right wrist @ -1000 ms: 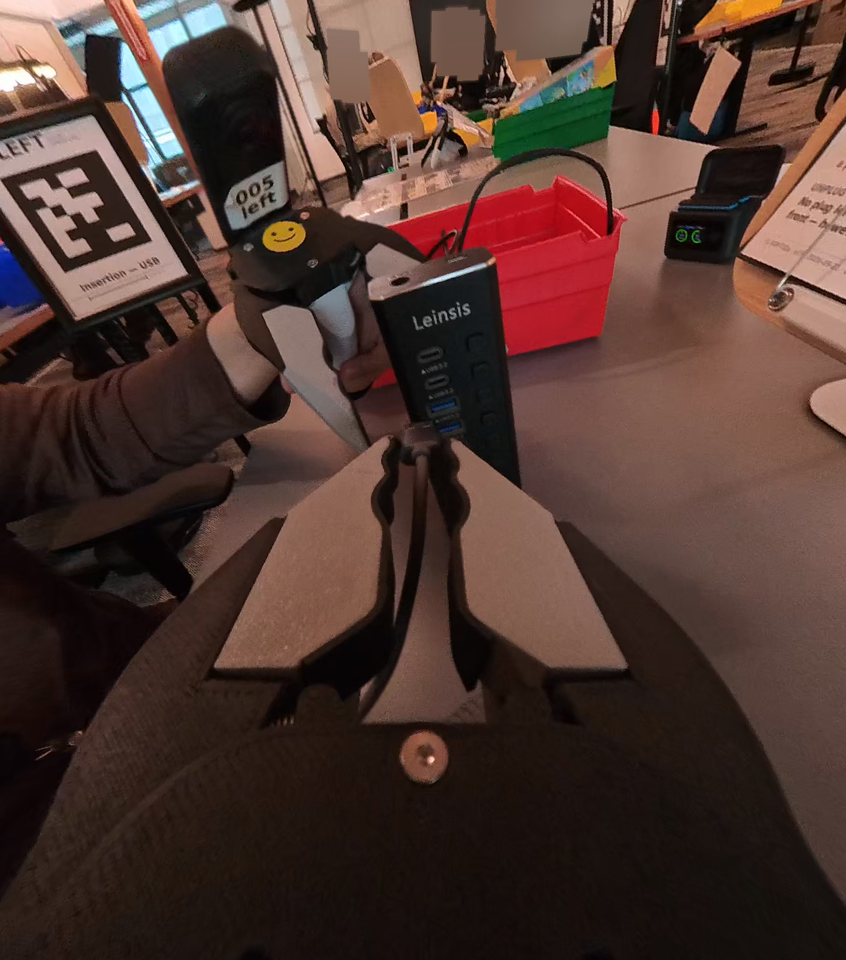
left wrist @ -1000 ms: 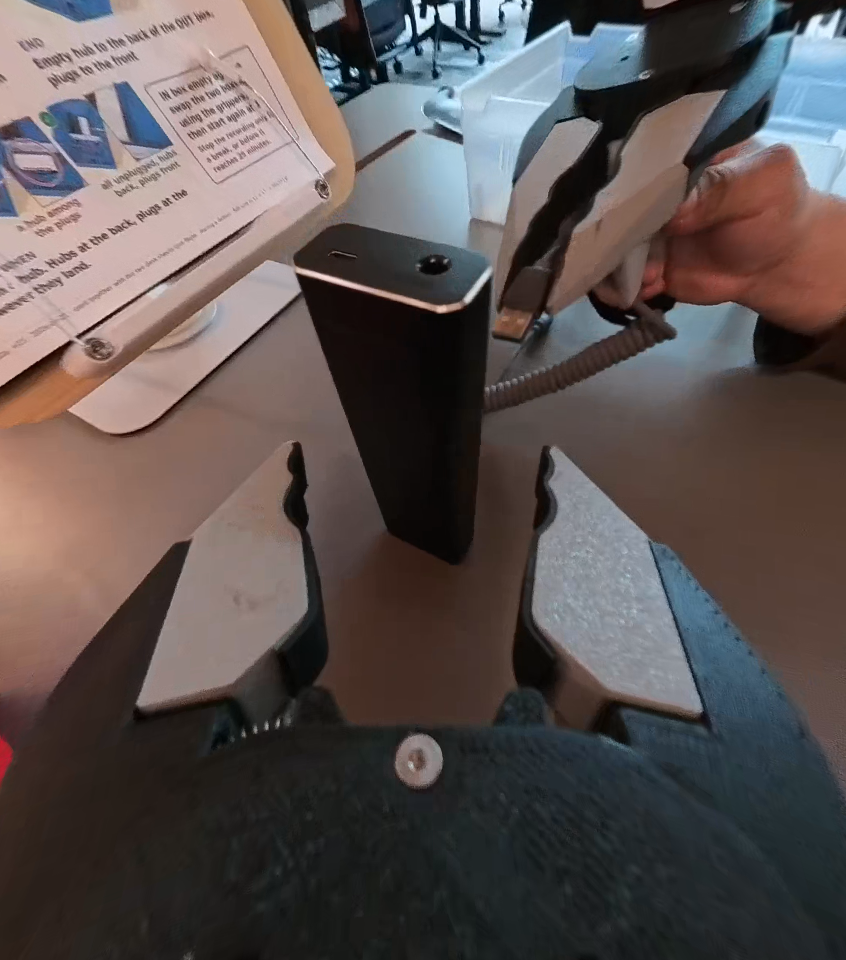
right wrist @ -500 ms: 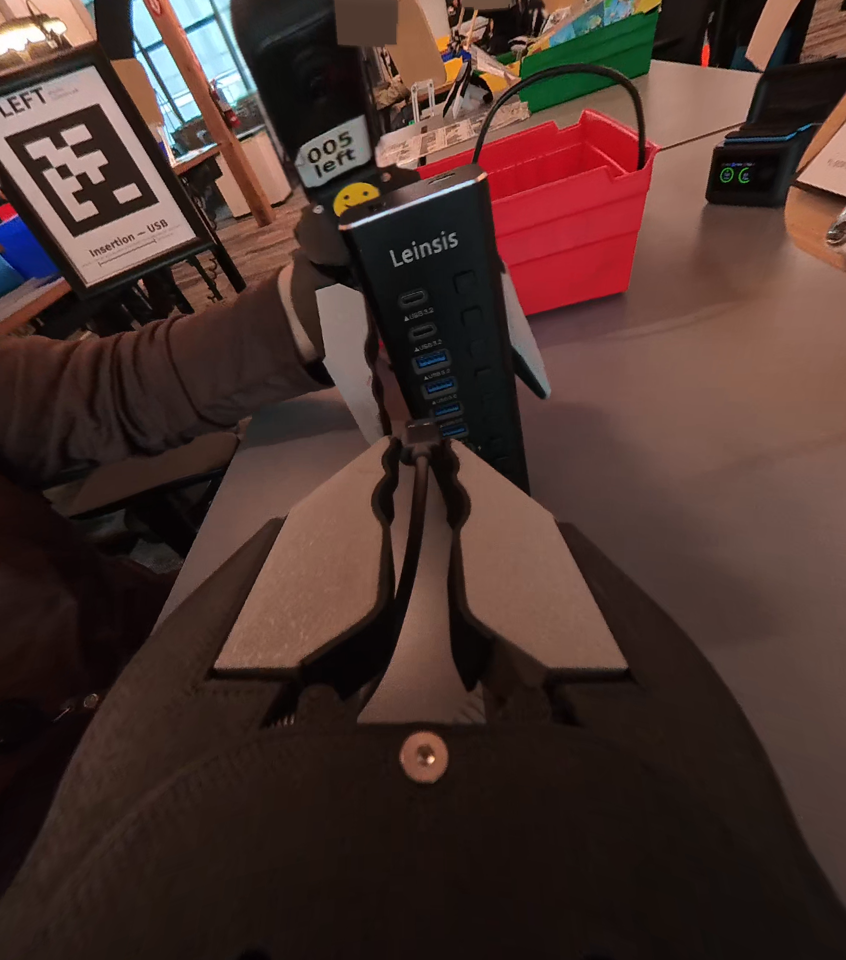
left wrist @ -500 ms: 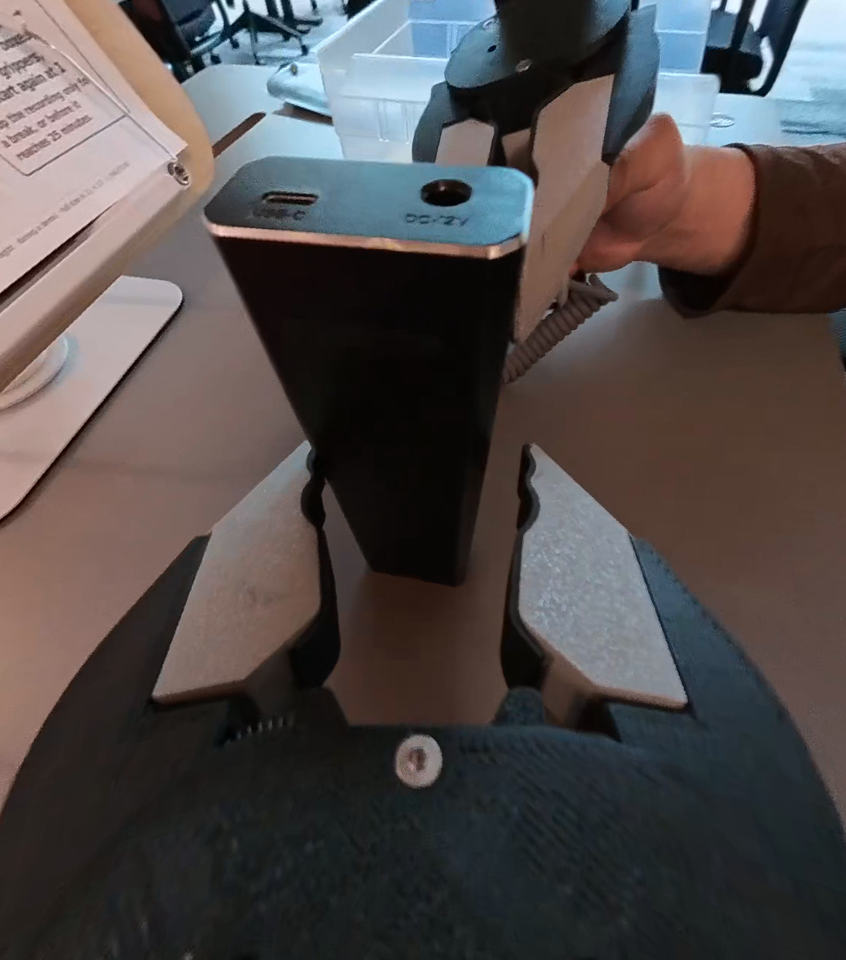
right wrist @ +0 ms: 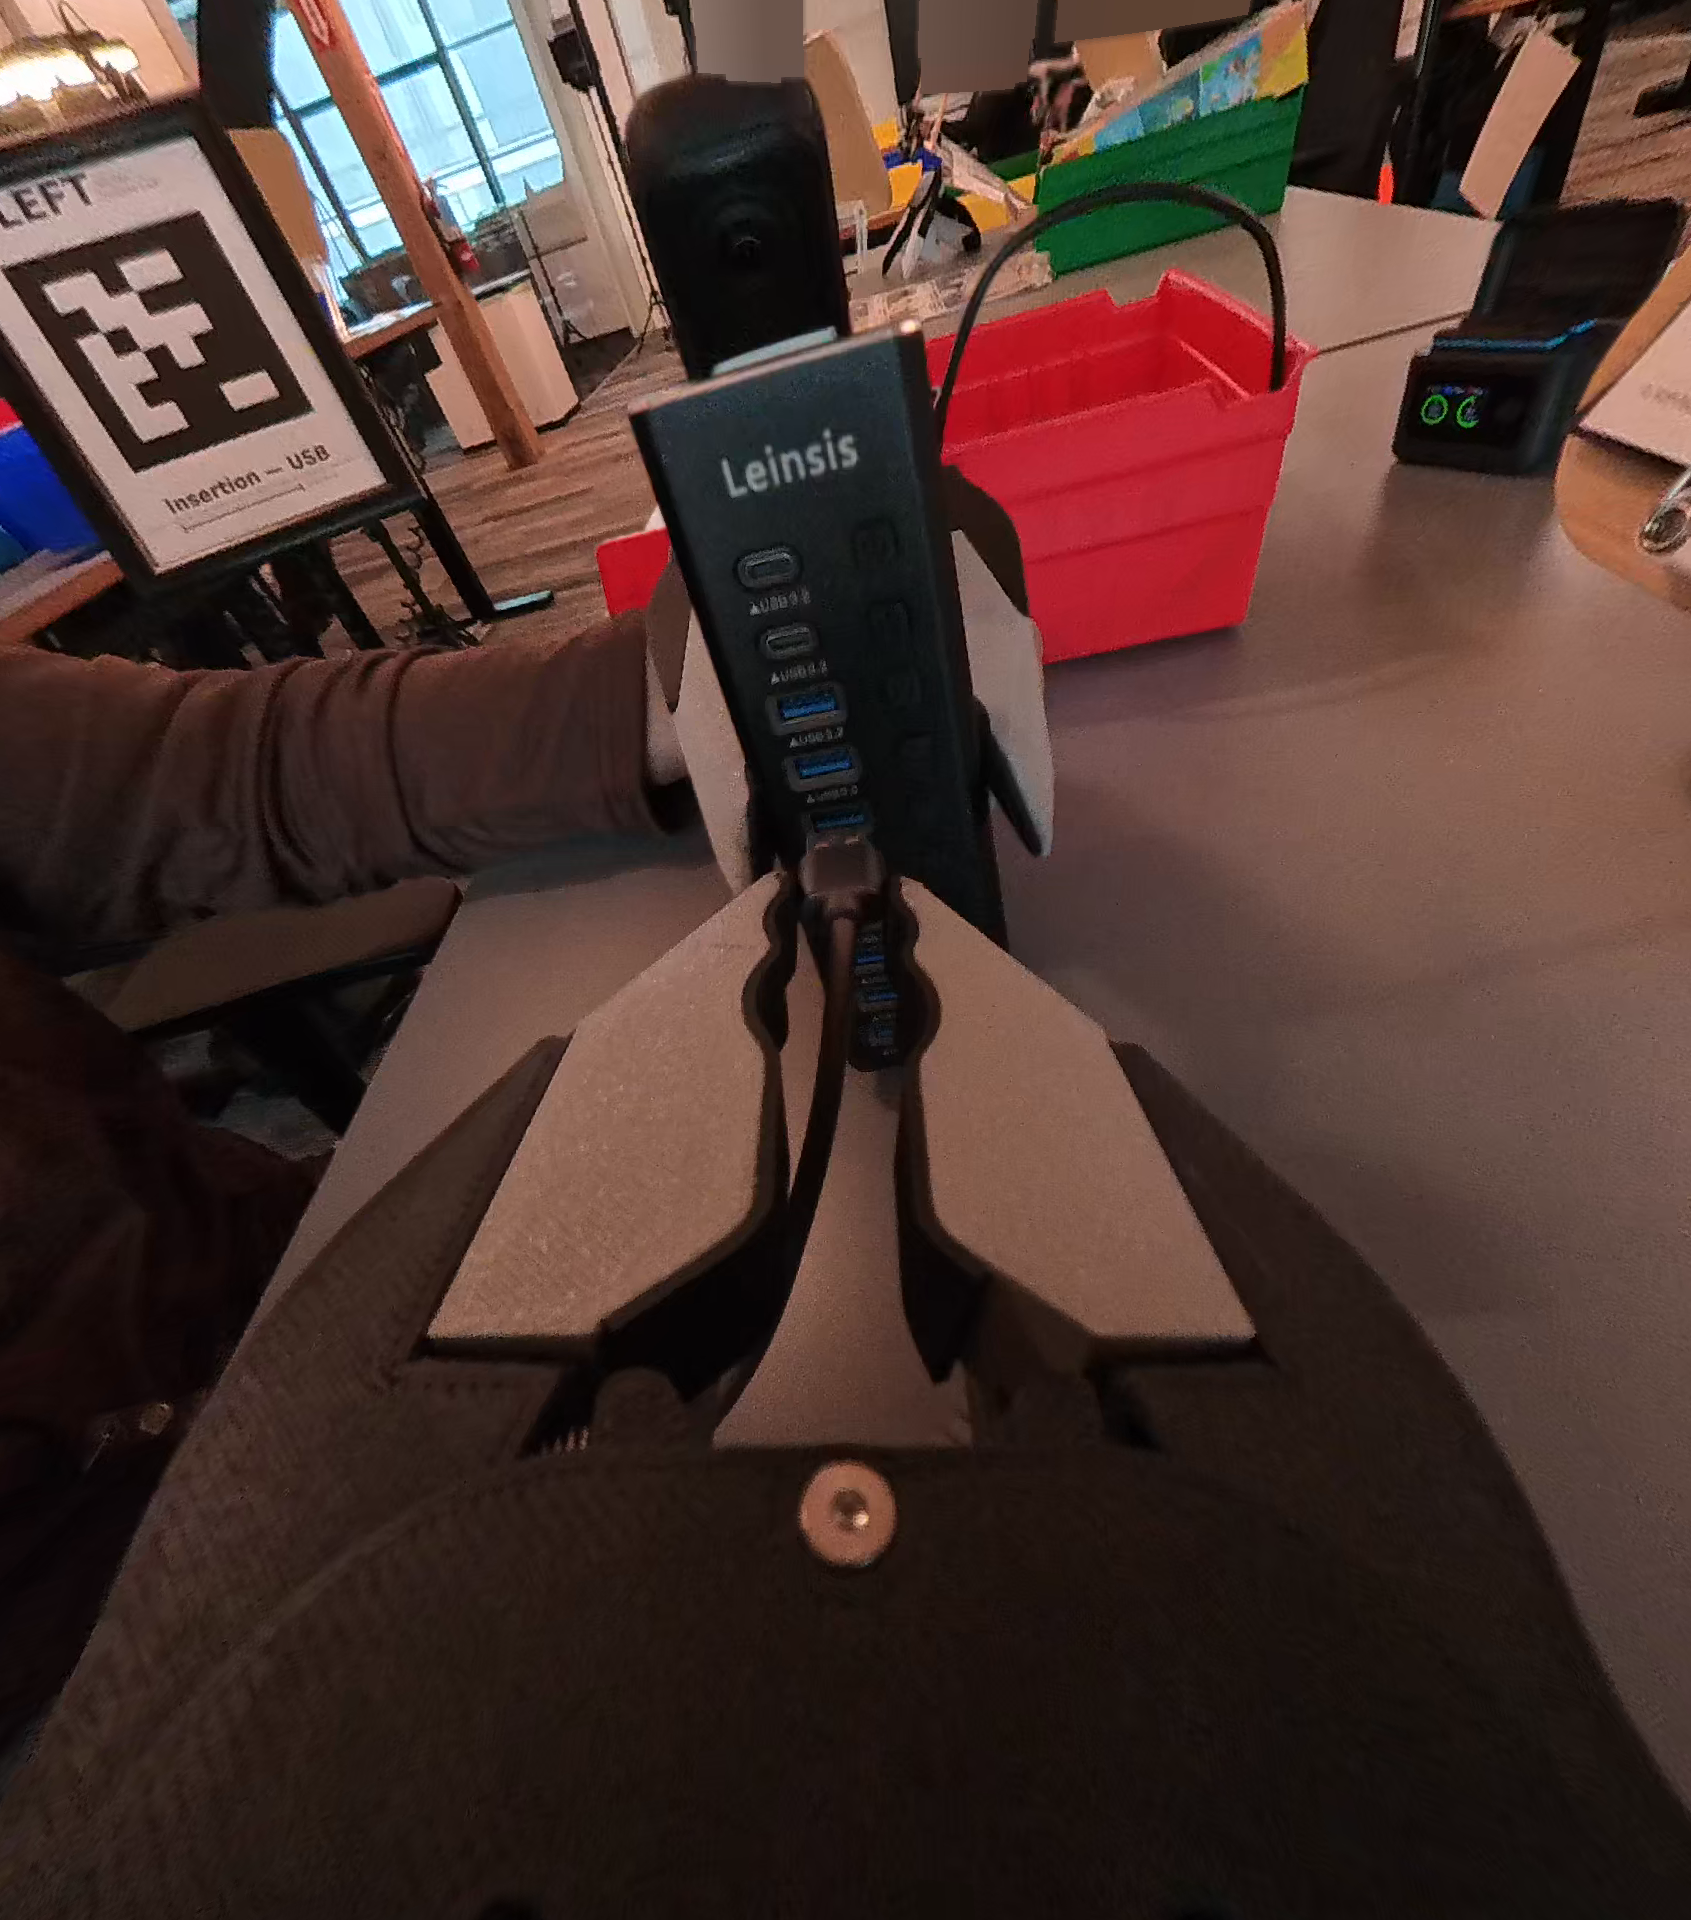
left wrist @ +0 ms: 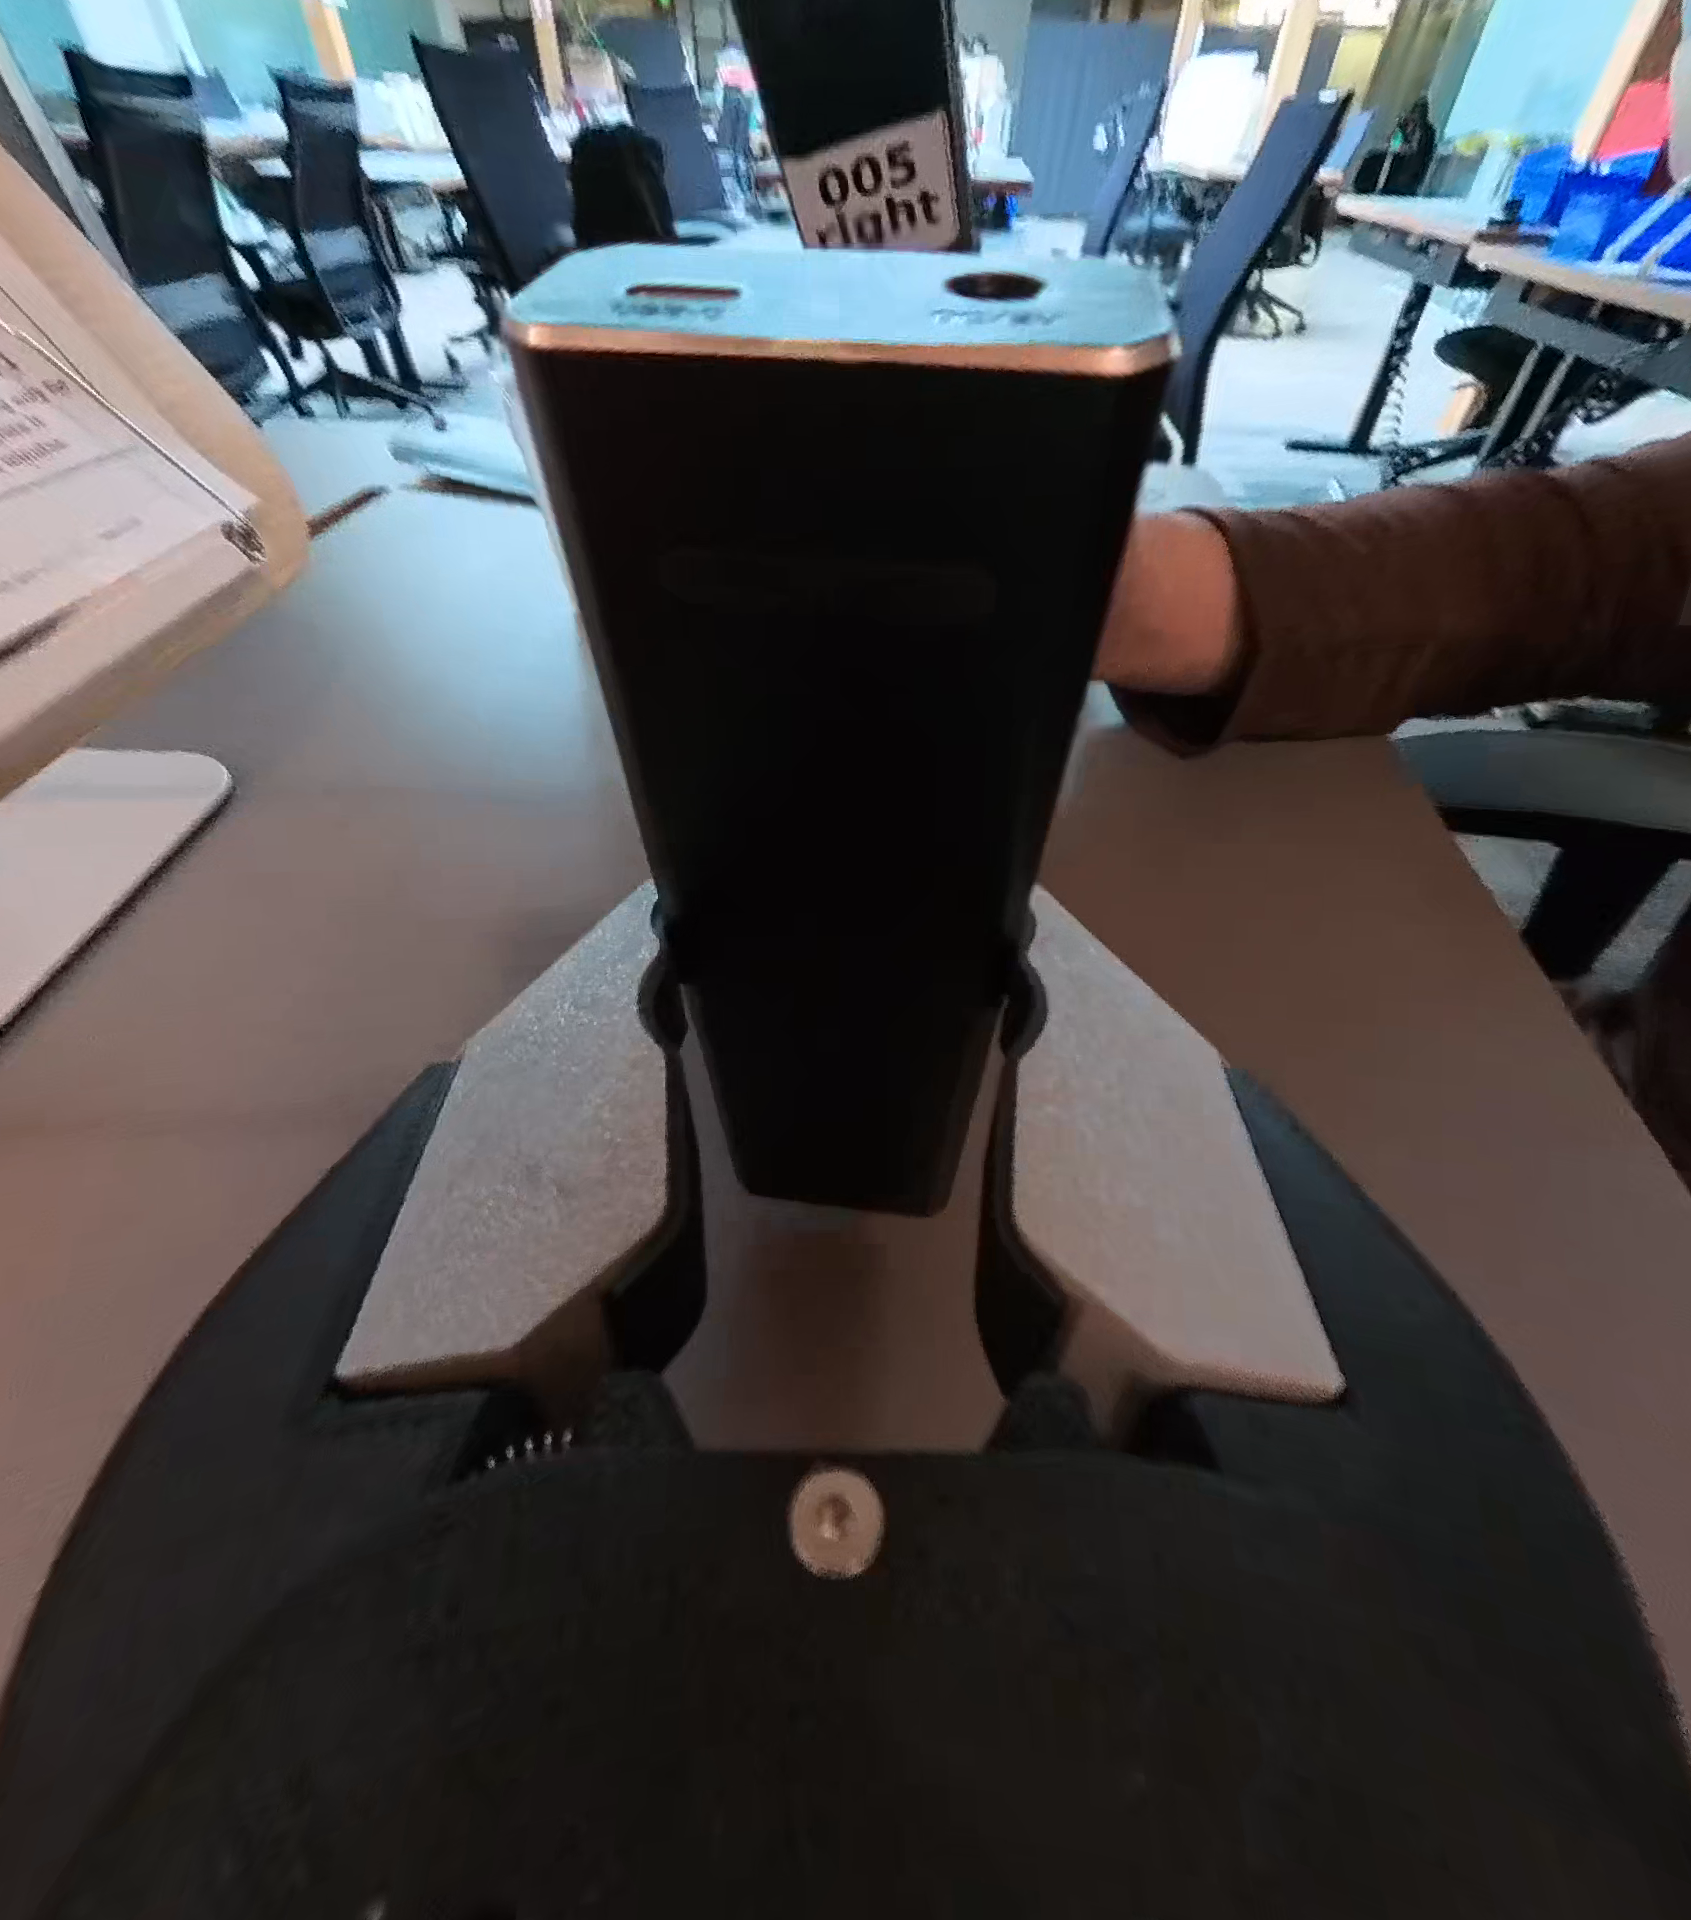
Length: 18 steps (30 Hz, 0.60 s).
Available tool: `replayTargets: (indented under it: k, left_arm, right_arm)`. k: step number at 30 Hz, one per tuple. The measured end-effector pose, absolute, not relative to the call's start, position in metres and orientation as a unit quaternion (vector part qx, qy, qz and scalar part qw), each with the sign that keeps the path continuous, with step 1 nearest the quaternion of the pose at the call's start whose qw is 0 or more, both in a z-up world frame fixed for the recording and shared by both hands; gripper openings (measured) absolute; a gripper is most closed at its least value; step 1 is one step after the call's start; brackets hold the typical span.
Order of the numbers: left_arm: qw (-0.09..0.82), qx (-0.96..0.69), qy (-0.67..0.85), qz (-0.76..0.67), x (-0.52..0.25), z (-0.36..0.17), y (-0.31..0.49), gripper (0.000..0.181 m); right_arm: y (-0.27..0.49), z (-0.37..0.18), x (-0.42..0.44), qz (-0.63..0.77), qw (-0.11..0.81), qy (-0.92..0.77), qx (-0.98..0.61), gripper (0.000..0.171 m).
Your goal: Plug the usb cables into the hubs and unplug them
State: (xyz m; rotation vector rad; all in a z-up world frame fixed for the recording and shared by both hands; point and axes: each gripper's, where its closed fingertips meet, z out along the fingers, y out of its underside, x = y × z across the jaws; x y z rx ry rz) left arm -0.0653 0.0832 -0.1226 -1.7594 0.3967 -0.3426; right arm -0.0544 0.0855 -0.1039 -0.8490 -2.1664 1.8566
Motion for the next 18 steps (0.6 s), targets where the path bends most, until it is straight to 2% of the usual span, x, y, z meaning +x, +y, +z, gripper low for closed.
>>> replayTargets:
  k: [5, 9, 18]
  left_arm:
    - [0.672, -0.704, 0.173, -0.151, -0.057, -0.091, 0.079, 0.059]
    - [0.681, -0.694, 0.196, -0.126, -0.046, -0.089, 0.080, 0.059]
    - [0.689, -0.687, 0.200, -0.117, -0.044, -0.085, 0.081, 0.059]
  right_arm:
    - [0.083, -0.084, -0.047, 0.620, 0.128, -0.728, -0.263, 0.012]
    - [0.077, -0.077, -0.042, 0.599, 0.163, -0.744, -0.248, 0.012]
    - [0.069, -0.084, -0.038, 0.567, 0.162, -0.768, -0.250, 0.012]
